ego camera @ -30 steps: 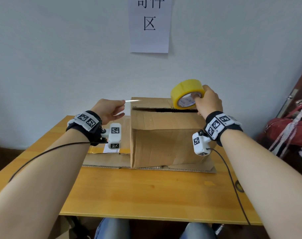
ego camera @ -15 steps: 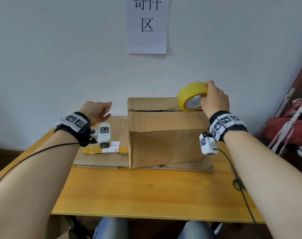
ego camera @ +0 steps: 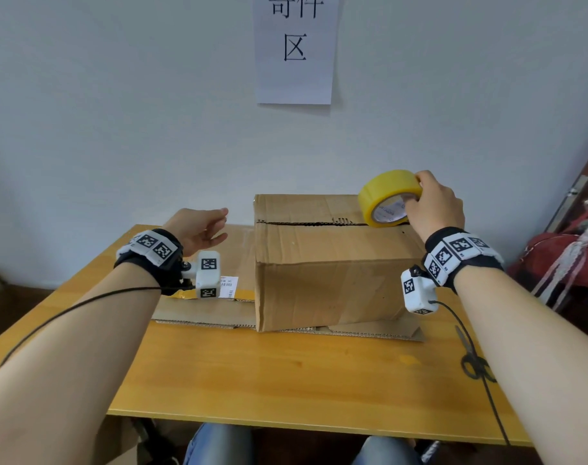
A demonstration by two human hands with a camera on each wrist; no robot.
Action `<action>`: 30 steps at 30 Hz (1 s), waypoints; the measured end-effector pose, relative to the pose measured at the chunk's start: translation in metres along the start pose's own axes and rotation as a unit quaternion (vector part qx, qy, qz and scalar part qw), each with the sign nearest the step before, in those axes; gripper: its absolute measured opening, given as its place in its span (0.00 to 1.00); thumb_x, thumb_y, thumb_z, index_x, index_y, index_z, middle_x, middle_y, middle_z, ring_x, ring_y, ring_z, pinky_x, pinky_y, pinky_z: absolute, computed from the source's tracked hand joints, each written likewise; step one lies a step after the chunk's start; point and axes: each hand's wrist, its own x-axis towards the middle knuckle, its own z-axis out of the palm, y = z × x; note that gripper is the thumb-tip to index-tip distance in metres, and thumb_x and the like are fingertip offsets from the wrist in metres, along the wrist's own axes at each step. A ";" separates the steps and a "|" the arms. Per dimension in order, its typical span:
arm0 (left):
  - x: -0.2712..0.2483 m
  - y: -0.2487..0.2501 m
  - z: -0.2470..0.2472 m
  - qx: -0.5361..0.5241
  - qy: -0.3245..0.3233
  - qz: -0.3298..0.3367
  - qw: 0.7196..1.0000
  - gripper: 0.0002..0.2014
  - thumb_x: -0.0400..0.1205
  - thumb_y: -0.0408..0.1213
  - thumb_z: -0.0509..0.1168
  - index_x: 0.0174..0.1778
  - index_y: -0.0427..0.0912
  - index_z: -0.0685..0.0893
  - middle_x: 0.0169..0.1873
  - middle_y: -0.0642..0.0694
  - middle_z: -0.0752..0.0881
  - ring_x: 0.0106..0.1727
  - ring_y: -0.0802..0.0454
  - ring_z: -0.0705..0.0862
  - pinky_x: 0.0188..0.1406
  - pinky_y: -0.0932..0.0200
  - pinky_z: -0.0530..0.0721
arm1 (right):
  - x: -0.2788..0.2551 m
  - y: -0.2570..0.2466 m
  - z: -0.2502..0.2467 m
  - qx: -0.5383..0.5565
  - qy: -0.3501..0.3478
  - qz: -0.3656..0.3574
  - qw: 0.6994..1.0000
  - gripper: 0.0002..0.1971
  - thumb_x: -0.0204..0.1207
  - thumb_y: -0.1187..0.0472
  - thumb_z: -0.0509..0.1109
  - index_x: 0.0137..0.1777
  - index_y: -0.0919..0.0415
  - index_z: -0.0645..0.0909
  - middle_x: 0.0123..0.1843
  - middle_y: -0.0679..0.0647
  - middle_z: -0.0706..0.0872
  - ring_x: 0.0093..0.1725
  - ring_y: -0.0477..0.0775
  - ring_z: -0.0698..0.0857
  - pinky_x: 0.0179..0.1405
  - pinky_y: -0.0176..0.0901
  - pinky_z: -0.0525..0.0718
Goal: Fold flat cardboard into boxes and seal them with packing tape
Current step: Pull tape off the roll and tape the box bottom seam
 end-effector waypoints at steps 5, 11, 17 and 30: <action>0.004 -0.010 0.000 -0.014 -0.010 -0.015 1.000 0.05 0.82 0.33 0.73 0.44 0.40 0.83 0.30 0.49 0.85 0.25 0.60 0.82 0.43 0.56 0.91 | 0.000 -0.001 0.002 -0.010 -0.003 0.008 1.000 0.16 0.85 0.60 0.62 0.72 0.56 0.74 0.62 0.69 0.85 0.59 0.76 0.83 0.51 0.59 0.81; 0.007 -0.012 -0.002 -0.040 -0.028 -0.015 0.999 0.05 0.83 0.34 0.72 0.46 0.40 0.82 0.31 0.49 0.84 0.31 0.58 0.78 0.44 0.56 0.89 | -0.001 -0.002 0.003 -0.009 -0.009 0.020 1.000 0.15 0.86 0.59 0.61 0.71 0.58 0.73 0.62 0.69 0.85 0.59 0.77 0.82 0.51 0.58 0.80; 0.003 -0.009 -0.001 -0.061 -0.042 0.000 0.997 0.04 0.83 0.35 0.72 0.47 0.40 0.83 0.31 0.50 0.85 0.27 0.60 0.79 0.40 0.59 0.90 | -0.001 0.002 0.004 0.056 0.021 0.054 0.997 0.14 0.84 0.61 0.60 0.67 0.57 0.76 0.59 0.67 0.85 0.57 0.74 0.83 0.52 0.56 0.79; -0.006 -0.011 0.015 -0.068 -0.060 0.006 0.996 0.06 0.83 0.36 0.73 0.49 0.40 0.84 0.32 0.51 0.85 0.24 0.60 0.80 0.42 0.57 0.90 | -0.006 0.014 0.000 0.144 0.043 0.115 0.982 0.11 0.77 0.59 0.63 0.59 0.49 0.78 0.54 0.60 0.86 0.48 0.71 0.88 0.43 0.64 0.92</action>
